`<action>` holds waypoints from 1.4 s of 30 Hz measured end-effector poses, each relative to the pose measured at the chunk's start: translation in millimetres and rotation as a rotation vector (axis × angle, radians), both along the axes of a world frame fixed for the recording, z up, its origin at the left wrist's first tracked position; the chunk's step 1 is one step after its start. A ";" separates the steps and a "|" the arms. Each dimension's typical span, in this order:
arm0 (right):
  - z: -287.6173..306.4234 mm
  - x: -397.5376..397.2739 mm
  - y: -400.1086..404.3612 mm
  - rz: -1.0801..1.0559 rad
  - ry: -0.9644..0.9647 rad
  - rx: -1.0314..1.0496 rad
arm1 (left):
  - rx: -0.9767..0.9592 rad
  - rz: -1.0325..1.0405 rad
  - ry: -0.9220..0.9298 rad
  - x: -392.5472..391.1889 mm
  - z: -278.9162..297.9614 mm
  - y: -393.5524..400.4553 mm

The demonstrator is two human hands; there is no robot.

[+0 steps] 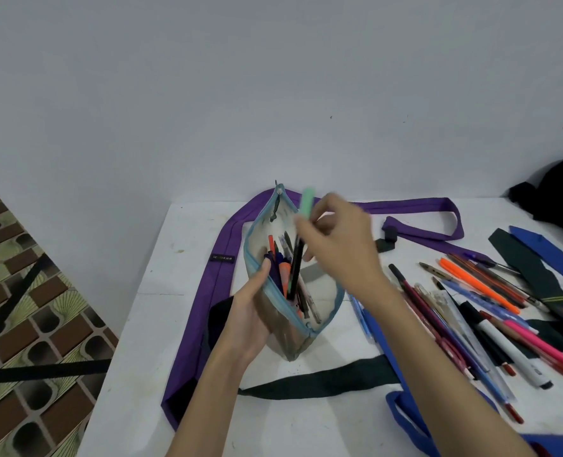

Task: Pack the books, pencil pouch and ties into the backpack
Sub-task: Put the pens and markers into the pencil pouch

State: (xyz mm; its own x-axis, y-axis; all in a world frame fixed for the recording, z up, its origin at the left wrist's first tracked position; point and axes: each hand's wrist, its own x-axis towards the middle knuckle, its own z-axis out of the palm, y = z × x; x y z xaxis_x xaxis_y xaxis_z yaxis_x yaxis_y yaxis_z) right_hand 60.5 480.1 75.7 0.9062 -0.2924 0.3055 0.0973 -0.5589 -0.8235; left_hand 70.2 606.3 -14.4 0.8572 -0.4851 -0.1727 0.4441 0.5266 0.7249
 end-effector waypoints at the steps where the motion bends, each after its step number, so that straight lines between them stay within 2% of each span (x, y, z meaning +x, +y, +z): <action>1: -7.2 2.2 2.4 0.043 0.113 -0.080 | 0.001 -0.002 -0.005 -1.3 1.3 -0.9; 2: -12.4 3.1 4.0 0.064 0.183 -0.145 | 0.008 0.003 -0.006 -1.7 1.3 -1.0; 4: -15.1 1.5 5.1 0.067 0.187 -0.150 | 0.027 0.014 0.011 -0.7 0.8 0.1; 8: 2.0 -6.3 -12.2 -0.054 -0.040 0.167 | 0.018 0.024 0.046 3.6 -3.7 3.6; 10: 2.0 -4.6 -36.1 -0.155 -0.078 0.189 | 0.008 0.029 0.042 4.6 -3.3 4.9; 12: -11.1 0.7 -63.1 -0.212 0.066 0.051 | 0.017 0.032 0.043 5.0 -3.8 4.8; 16: -57.3 3.6 -101.7 -0.182 0.650 -0.464 | 0.049 0.031 0.064 4.2 -4.5 3.2; 17: -67.8 2.3 -103.9 -0.156 0.725 -0.509 | 0.050 0.024 0.068 4.1 -5.1 2.4; 19: -82.1 -1.1 -99.6 -0.107 0.756 -0.504 | 0.045 0.017 0.069 3.7 -5.3 1.1; 26: -96.4 3.3 -81.6 -0.079 0.663 -0.676 | 0.049 0.009 0.061 2.1 -5.6 -1.2; 30: -82.1 4.3 -80.8 -0.129 0.626 -0.507 | 0.057 0.012 0.063 2.1 -4.2 -0.6; 32: -61.6 0.4 -77.4 -0.218 0.442 -0.362 | 0.067 0.013 0.073 2.5 -4.3 -0.5; 34: -31.9 -6.9 -67.5 -0.302 0.138 -0.213 | 0.071 0.011 0.080 2.8 -4.6 -0.4; 36: -0.4 -16.9 -50.1 -0.304 -0.158 -0.012 | 0.071 0.006 0.080 2.9 -5.1 -0.5; 37: 11.2 -20.1 -41.7 -0.263 -0.242 0.089 | 0.069 0.000 0.080 2.6 -5.0 -0.8; 39: 21.8 -21.4 -28.2 -0.127 -0.222 0.220 | 0.058 -0.011 0.075 1.7 -3.9 -1.3; 40: 20.8 -20.5 -22.0 -0.058 -0.133 0.217 | 0.051 -0.009 0.071 1.3 -3.6 -1.8; 42: 9.6 -17.0 -12.4 0.042 0.093 0.076 | 0.042 -0.006 0.050 -0.3 -1.8 -2.5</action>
State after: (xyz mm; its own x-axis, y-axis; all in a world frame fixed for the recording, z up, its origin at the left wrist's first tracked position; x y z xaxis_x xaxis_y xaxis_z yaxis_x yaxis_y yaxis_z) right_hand 43.4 467.7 85.3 0.9415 -0.2731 0.1976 0.0400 -0.4914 -0.8700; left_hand 69.9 603.8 -16.2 0.8441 -0.4816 -0.2357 0.4833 0.4932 0.7233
